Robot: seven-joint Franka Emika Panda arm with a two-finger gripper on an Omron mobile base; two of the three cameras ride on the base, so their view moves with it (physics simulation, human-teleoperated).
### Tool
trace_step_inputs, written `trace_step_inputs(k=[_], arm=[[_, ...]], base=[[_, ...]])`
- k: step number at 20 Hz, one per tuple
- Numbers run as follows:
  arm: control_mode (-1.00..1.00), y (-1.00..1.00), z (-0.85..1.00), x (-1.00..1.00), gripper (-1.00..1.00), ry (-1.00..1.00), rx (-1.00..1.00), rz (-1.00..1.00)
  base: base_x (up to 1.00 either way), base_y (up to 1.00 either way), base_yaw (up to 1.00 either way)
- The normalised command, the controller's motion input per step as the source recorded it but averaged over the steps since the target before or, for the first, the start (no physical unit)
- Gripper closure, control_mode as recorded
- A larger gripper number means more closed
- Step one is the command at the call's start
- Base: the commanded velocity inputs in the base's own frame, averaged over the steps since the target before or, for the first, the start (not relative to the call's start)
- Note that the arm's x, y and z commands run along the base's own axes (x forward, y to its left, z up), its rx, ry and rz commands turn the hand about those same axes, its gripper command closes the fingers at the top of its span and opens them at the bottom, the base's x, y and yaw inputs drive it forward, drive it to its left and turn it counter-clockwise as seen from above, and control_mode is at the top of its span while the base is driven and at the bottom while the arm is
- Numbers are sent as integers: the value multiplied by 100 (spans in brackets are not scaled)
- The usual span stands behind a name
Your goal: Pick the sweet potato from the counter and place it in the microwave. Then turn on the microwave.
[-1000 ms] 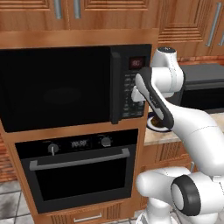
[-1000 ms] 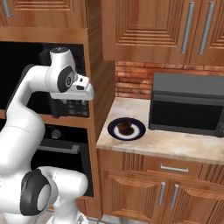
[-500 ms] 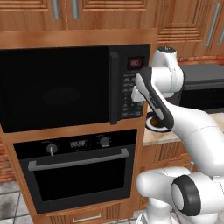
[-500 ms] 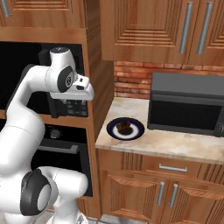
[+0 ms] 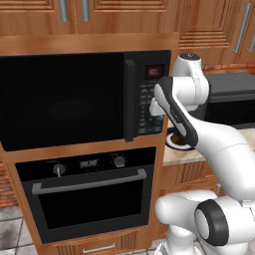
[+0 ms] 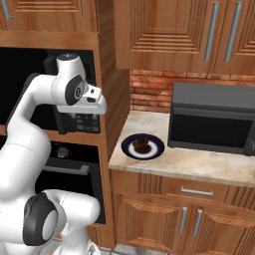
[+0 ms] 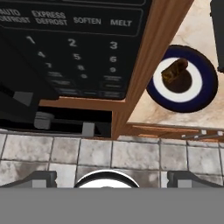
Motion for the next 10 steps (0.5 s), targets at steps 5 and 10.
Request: trace_step_inputs(k=[5, 10], arm=[[-100, 6, 0, -16, -100, -3, 0, -1], [-100, 9, 1, -24, -100, -7, 0, -3]], base=[[0, 0, 0], [0, 0, 0]])
